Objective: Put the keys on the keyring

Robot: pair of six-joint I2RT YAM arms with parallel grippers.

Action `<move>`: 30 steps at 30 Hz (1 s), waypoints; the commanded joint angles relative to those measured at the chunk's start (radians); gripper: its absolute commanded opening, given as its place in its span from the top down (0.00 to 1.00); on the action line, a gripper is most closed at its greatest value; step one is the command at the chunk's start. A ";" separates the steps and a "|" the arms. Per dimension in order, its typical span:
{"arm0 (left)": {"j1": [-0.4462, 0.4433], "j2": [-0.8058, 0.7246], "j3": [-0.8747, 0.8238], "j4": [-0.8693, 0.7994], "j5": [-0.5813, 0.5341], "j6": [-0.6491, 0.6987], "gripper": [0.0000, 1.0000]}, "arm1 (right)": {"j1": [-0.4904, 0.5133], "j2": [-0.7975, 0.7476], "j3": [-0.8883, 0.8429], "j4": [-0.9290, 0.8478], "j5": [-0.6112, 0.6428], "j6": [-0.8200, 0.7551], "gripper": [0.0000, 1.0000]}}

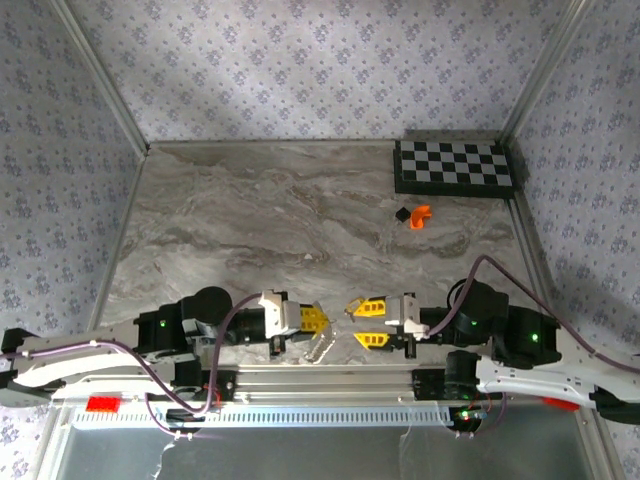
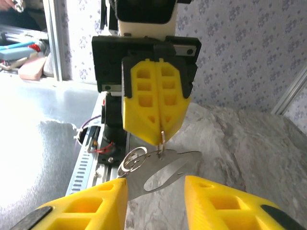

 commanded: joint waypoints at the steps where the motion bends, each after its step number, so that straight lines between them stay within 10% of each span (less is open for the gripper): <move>1: 0.006 -0.010 0.004 0.083 0.068 -0.003 1.00 | -0.010 0.010 -0.016 0.098 -0.060 0.052 0.65; 30: 0.006 -0.001 -0.047 0.197 0.044 -0.027 1.00 | -0.020 0.071 -0.066 0.179 -0.063 0.090 0.89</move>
